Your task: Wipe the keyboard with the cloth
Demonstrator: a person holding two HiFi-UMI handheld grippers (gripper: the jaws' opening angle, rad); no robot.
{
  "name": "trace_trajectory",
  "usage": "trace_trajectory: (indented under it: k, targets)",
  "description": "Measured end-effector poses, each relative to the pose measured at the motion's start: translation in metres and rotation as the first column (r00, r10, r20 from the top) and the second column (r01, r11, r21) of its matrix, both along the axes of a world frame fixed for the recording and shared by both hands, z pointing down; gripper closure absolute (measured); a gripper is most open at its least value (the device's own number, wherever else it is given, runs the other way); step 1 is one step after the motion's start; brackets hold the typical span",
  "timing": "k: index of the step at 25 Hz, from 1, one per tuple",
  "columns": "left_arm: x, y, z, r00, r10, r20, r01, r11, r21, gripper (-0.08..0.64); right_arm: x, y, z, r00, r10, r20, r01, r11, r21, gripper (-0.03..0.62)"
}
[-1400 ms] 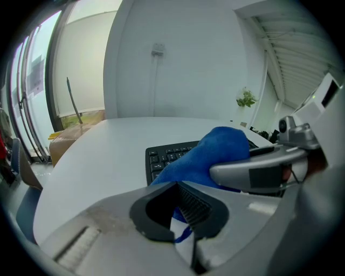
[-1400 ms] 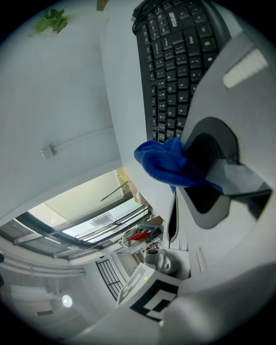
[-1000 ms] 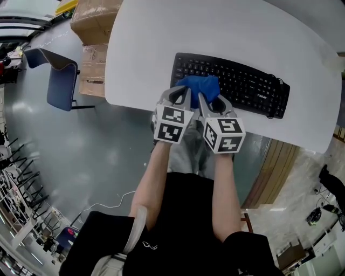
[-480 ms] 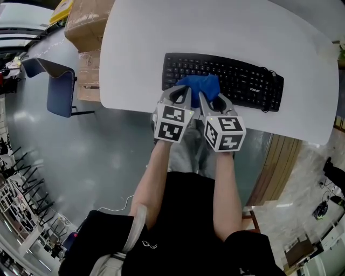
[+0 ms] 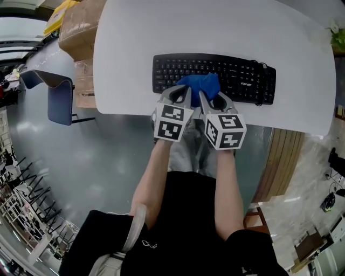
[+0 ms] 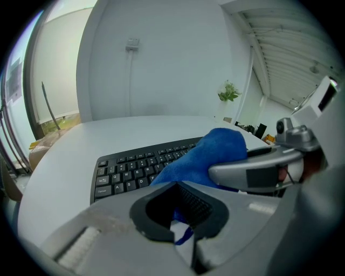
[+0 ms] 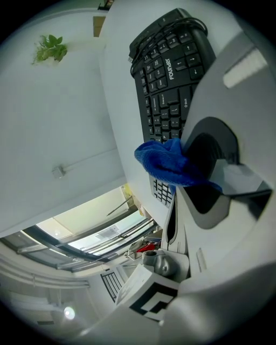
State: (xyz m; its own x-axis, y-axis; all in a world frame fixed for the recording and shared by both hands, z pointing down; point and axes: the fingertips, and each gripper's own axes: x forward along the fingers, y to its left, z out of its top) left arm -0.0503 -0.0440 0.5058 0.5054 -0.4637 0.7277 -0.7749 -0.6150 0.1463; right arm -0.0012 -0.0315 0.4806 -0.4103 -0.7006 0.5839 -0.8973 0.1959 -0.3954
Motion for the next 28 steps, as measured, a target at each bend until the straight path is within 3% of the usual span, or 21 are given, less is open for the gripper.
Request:
trace_trajectory:
  k: [28]
  targets:
    - [0.08, 0.02, -0.002, 0.992, 0.129, 0.011, -0.129, 0.992, -0.005, 0.563, 0.079, 0.024, 0.0, 0.992, 0.128, 0.004, -0.128, 0.992, -0.006, 0.508]
